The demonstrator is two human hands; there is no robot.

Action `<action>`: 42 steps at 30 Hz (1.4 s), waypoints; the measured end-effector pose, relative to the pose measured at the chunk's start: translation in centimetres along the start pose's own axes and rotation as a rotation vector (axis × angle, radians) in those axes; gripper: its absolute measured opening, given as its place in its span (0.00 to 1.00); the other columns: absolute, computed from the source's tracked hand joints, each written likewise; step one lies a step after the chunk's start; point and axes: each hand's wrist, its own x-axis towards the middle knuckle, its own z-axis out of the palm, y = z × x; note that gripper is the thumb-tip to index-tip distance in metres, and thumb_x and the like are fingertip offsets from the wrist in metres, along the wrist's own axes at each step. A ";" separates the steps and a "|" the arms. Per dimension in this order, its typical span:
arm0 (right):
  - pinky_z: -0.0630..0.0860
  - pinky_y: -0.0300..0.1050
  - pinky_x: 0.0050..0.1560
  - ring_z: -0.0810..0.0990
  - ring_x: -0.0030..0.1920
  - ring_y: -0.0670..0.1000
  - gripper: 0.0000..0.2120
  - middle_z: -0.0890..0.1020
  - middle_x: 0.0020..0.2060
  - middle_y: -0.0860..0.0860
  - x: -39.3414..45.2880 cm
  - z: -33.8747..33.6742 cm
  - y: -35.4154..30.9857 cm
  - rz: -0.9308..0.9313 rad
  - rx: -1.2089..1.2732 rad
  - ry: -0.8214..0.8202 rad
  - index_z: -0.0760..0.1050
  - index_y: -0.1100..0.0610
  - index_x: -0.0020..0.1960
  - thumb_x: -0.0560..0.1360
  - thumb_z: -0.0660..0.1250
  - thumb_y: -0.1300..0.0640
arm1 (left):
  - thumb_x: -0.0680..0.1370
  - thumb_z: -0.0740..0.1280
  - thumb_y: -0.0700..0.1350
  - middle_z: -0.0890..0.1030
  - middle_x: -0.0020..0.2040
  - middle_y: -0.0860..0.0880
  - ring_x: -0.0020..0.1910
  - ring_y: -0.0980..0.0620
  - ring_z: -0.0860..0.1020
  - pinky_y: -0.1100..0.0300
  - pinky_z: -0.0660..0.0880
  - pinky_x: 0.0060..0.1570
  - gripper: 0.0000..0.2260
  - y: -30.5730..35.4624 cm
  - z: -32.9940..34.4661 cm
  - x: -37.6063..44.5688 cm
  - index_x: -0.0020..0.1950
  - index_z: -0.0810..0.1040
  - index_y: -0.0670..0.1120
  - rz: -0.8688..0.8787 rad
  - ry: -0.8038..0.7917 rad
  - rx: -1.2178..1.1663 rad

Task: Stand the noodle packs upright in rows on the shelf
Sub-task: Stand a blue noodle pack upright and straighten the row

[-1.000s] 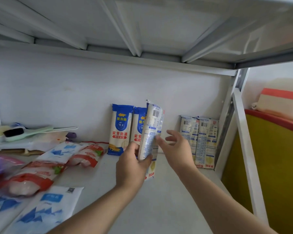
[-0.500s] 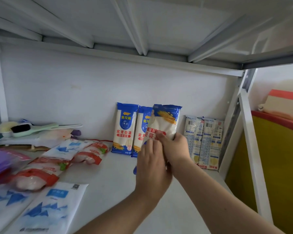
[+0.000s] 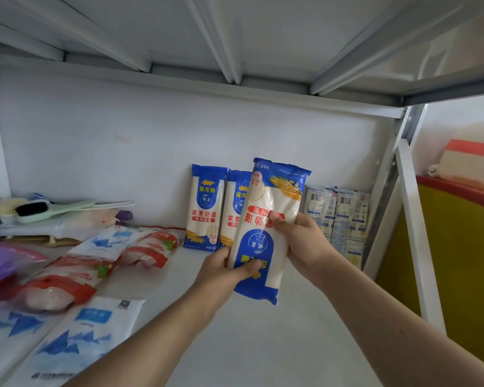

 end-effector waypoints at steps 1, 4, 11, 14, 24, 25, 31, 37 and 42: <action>0.82 0.63 0.59 0.87 0.55 0.60 0.15 0.88 0.55 0.57 -0.1 0.0 0.0 0.007 -0.010 -0.002 0.77 0.59 0.65 0.80 0.69 0.55 | 0.59 0.79 0.57 0.87 0.51 0.52 0.51 0.52 0.85 0.55 0.83 0.49 0.30 0.1 -0.1 -0.1 0.58 0.81 0.49 -0.001 -0.008 0.005; 0.83 0.62 0.58 0.88 0.54 0.58 0.13 0.89 0.53 0.56 -0.3 -0.1 0.0 0.019 -0.016 0.000 0.78 0.58 0.63 0.80 0.69 0.54 | 0.52 0.79 0.63 0.87 0.50 0.52 0.51 0.51 0.85 0.52 0.83 0.52 0.36 0.1 -0.1 -0.3 0.57 0.82 0.50 -0.008 -0.023 0.031; 0.81 0.63 0.61 0.87 0.57 0.59 0.16 0.87 0.57 0.56 -0.6 -0.3 0.1 0.050 -0.040 0.026 0.77 0.58 0.65 0.80 0.70 0.54 | 0.71 0.78 0.47 0.87 0.48 0.52 0.47 0.53 0.85 0.60 0.82 0.43 0.15 0.2 -0.3 -0.1 0.56 0.82 0.49 -0.015 0.037 0.112; 0.83 0.56 0.58 0.87 0.56 0.55 0.16 0.87 0.57 0.55 -0.6 -0.3 -0.1 0.048 -0.204 0.069 0.77 0.57 0.64 0.80 0.70 0.51 | 0.72 0.77 0.45 0.86 0.47 0.52 0.47 0.54 0.84 0.63 0.78 0.40 0.11 0.7 -1.0 0.1 0.53 0.82 0.49 0.021 0.060 0.190; 0.69 0.59 0.73 0.69 0.73 0.59 0.38 0.69 0.74 0.57 -0.7 -0.9 -1.7 -0.214 -0.688 0.658 0.62 0.56 0.79 0.75 0.74 0.47 | 0.70 0.80 0.45 0.85 0.43 0.52 0.42 0.51 0.84 0.56 0.79 0.40 0.11 3.9 -4.4 2.5 0.47 0.80 0.47 0.128 0.099 0.685; 0.67 0.58 0.74 0.67 0.74 0.58 0.37 0.68 0.74 0.56 -0.9 -0.5 -2.0 -0.307 -0.783 0.629 0.63 0.55 0.79 0.75 0.73 0.47 | 0.69 0.80 0.45 0.85 0.43 0.53 0.42 0.51 0.83 0.56 0.79 0.41 0.11 4.3 -4.6 2.8 0.47 0.81 0.48 0.146 0.091 0.744; 0.60 0.56 0.78 0.68 0.75 0.54 0.44 0.72 0.75 0.48 -1.0 1.4 -3.2 -0.303 -1.308 0.045 0.61 0.46 0.80 0.70 0.77 0.40 | 0.68 0.79 0.51 0.79 0.41 0.54 0.41 0.51 0.79 0.57 0.74 0.37 0.14 7.5 -4.3 3.1 0.44 0.76 0.52 0.249 0.045 1.168; 0.75 0.36 0.40 0.82 0.43 0.46 0.26 0.83 0.48 0.45 -0.6 0.8 -1.3 -0.074 -1.212 -0.159 0.78 0.50 0.65 0.69 0.80 0.51 | 0.71 0.77 0.51 0.71 0.38 0.53 0.42 0.49 0.72 0.57 0.62 0.35 0.12 12.1 -2.1 1.5 0.45 0.75 0.50 0.459 -0.047 1.531; 0.75 0.31 0.35 0.82 0.37 0.40 0.12 0.85 0.37 0.43 -1.1 0.4 0.8 -0.088 -0.896 -0.088 0.81 0.49 0.49 0.68 0.81 0.54 | 0.71 0.78 0.46 0.74 0.42 0.53 0.47 0.49 0.75 0.57 0.68 0.38 0.12 14.5 -0.7 1.7 0.51 0.79 0.50 0.455 -0.191 1.502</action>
